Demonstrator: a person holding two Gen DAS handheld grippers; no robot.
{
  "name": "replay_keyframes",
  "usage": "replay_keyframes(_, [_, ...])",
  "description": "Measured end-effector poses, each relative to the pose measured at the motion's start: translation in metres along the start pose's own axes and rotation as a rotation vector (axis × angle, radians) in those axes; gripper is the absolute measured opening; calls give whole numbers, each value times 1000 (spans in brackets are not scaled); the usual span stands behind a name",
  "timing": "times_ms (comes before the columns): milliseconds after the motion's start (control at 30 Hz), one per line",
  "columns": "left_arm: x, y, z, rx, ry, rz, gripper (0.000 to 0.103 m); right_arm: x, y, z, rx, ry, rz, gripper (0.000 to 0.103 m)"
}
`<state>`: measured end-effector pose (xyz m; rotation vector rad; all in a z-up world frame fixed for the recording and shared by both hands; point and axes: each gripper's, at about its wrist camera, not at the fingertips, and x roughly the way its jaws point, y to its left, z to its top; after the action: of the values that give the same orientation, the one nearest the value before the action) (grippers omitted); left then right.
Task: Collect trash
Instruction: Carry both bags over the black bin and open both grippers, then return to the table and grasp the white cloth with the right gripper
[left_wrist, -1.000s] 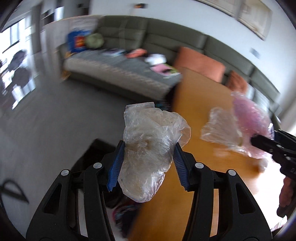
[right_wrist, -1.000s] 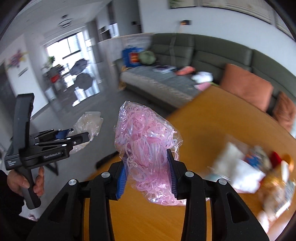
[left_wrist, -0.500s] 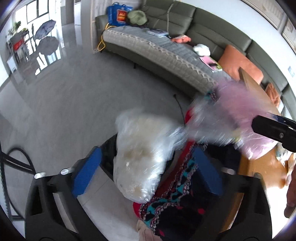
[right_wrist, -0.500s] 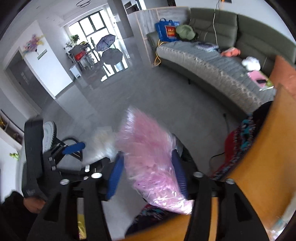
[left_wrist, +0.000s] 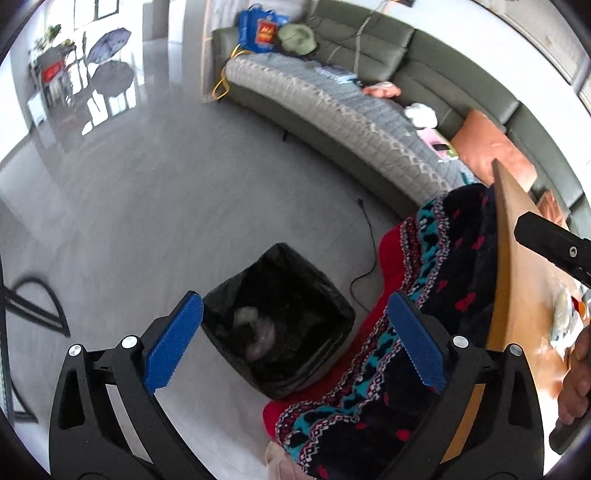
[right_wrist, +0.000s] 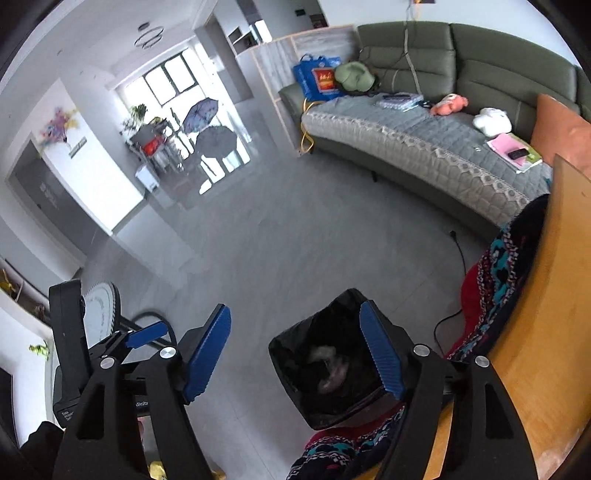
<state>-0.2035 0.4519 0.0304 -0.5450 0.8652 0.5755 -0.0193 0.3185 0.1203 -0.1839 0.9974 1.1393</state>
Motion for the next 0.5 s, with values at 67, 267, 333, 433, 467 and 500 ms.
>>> replay_keyframes(67, [-7,-14,0,35,-24,-13,97,-18,-8,-5,14,-32,-10,75])
replay_keyframes(267, [-22,-68,2,119,-50,-111,97,-79,-48,-24,115,-169,-101,89])
replay_keyframes(333, [-24,-92,2,159,-49,-141,97,-94,-65,-31,137,-152,-128,91])
replay_keyframes(433, [-25,-128,1,219,-52,-180,97,-120,-91,-44,176,-181,-188,91])
replay_keyframes(467, [-25,-138,0,232,-51,-192,97,-129,-99,-49,189,-192,-209,91])
replay_keyframes(500, [-25,-152,0,250,-46,-212,97,-137,-106,-53,200,-201,-232,91])
